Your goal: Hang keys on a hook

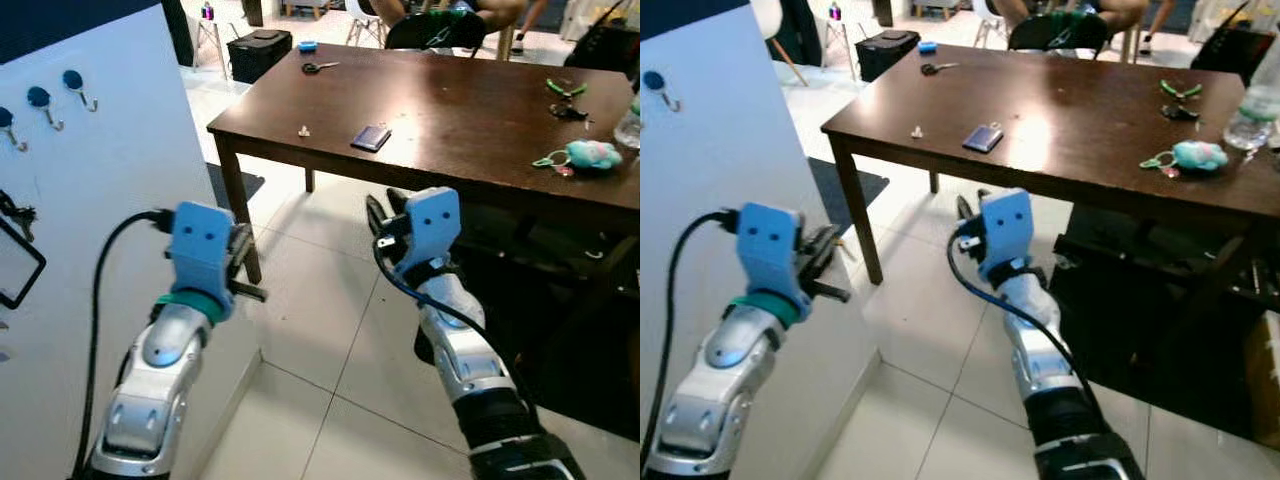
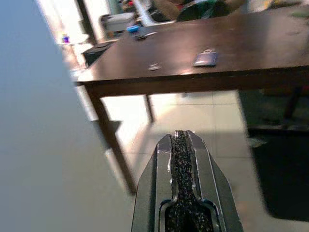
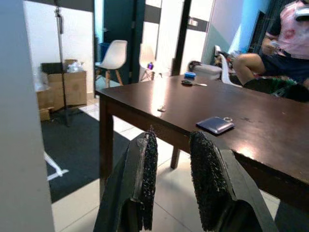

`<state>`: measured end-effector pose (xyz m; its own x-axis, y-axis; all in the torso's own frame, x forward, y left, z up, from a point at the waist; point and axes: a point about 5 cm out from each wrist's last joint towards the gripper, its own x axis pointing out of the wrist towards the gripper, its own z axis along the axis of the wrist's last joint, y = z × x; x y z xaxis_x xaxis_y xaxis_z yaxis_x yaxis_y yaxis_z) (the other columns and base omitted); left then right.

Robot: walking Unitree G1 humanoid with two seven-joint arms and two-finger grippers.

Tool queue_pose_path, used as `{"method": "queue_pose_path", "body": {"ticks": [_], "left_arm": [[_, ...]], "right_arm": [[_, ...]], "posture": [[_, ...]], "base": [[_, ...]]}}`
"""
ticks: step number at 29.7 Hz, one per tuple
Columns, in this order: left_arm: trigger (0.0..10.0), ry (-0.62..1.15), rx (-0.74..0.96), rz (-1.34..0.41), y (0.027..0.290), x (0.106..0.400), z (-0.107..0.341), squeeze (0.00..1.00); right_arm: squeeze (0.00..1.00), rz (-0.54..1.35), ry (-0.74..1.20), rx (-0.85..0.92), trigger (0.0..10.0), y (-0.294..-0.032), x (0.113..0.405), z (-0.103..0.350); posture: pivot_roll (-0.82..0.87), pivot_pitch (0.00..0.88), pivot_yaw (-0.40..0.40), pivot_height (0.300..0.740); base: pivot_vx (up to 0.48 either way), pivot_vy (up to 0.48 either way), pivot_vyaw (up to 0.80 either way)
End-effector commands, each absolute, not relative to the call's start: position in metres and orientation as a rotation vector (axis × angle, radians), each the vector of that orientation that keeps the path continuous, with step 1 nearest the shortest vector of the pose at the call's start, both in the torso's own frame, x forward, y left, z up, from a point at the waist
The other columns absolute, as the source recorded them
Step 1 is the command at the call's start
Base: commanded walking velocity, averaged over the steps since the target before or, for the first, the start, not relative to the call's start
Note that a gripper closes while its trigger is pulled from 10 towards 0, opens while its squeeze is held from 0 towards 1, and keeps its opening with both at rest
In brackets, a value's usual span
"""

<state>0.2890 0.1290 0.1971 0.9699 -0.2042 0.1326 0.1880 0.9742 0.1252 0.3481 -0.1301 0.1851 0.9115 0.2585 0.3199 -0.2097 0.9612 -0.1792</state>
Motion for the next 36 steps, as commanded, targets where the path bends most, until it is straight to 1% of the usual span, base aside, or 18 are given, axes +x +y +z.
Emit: {"method": "queue_pose_path", "body": {"ticks": [1,5,11,14,22,36], "left_arm": [[10.0,-0.140,0.128,-0.184,0.133,0.287,0.196,0.00],[10.0,-0.135,0.146,-0.166,0.136,0.287,0.195,0.00],[10.0,-0.101,0.123,-0.150,0.138,0.287,0.195,0.00],[10.0,-0.108,0.151,-0.146,0.139,0.285,0.194,0.00],[10.0,-0.120,0.147,-0.112,0.141,0.286,0.195,0.00],[10.0,-0.125,0.158,-0.112,0.139,0.286,0.196,0.00]], "right_arm": [[0.00,0.261,-0.348,-0.148,10.0,-0.124,0.346,0.183],[0.00,0.264,-0.347,-0.148,10.0,-0.123,0.346,0.183],[0.00,0.279,-0.350,-0.148,10.0,-0.119,0.348,0.184],[0.00,0.286,-0.343,-0.150,10.0,-0.118,0.348,0.182],[0.00,0.298,-0.340,-0.147,10.0,-0.115,0.348,0.181],[0.00,0.304,-0.337,-0.143,10.0,-0.114,0.348,0.180]], "posture": [[-0.04,0.000,0.116,0.740],[-0.03,0.000,0.111,0.740],[-0.02,0.000,0.101,0.740],[-0.02,0.000,0.097,0.740],[-0.01,0.000,0.089,0.740],[-0.01,0.000,0.086,0.740]], "base": [[0.000,0.000,0.80],[0.000,0.000,0.80],[0.000,0.000,0.80],[0.000,0.000,0.80],[0.000,0.000,0.80],[0.000,0.000,0.80]]}}
